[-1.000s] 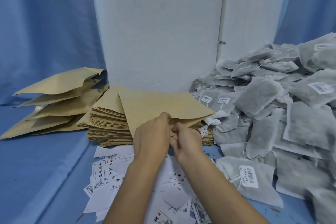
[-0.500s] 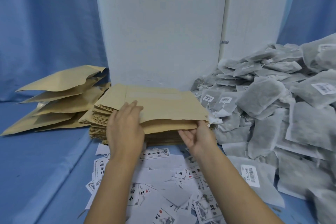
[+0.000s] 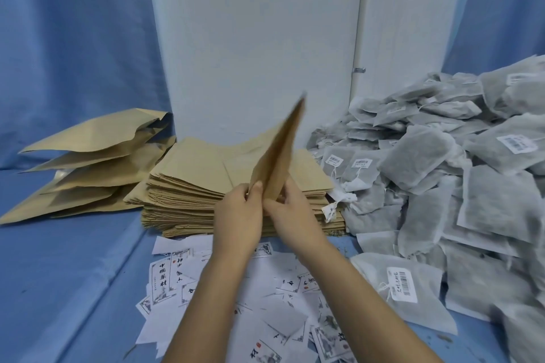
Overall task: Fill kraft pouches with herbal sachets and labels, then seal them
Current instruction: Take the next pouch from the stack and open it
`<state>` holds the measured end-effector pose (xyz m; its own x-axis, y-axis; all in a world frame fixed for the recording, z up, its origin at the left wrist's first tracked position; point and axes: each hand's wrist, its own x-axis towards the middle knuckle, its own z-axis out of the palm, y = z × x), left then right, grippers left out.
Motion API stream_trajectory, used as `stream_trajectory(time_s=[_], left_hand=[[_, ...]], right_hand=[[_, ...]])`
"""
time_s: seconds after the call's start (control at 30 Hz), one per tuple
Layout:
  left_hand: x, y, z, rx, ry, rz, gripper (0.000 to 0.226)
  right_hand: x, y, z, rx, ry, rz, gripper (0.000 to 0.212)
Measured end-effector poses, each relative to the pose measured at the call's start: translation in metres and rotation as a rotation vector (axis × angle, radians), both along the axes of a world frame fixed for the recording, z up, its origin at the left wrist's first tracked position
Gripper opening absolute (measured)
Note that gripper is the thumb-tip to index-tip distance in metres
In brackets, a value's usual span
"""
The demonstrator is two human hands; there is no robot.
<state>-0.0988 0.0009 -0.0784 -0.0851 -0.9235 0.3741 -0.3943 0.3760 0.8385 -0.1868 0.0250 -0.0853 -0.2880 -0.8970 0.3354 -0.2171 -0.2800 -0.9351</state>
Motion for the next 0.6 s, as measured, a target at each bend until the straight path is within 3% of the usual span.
stream_trajectory(time_s=[0.1, 0.17, 0.2, 0.3, 0.47, 0.6], left_hand=[[-0.006, -0.001, 0.005, 0.304, 0.453, -0.072, 0.035], [-0.006, -0.002, 0.006, 0.46, 0.793, -0.118, 0.023], [-0.006, -0.003, 0.005, 0.485, 0.871, -0.114, 0.028], [-0.007, -0.003, -0.004, 0.558, 0.912, -0.067, 0.037], [-0.009, -0.007, -0.009, 0.63, 0.852, -0.125, 0.034], [-0.01, -0.004, -0.004, 0.554, 0.913, -0.079, 0.029]], right_hand=[[0.001, 0.006, 0.001, -0.114, 0.363, -0.05, 0.07], [0.002, 0.007, 0.0, -0.172, 0.538, -0.093, 0.073], [0.003, 0.007, 0.001, -0.178, 0.59, -0.111, 0.072], [0.002, 0.007, -0.001, -0.181, 0.655, -0.195, 0.068], [-0.002, 0.011, -0.003, -0.327, 0.476, -0.345, 0.066], [-0.002, 0.009, -0.004, -0.234, 0.651, -0.29, 0.069]])
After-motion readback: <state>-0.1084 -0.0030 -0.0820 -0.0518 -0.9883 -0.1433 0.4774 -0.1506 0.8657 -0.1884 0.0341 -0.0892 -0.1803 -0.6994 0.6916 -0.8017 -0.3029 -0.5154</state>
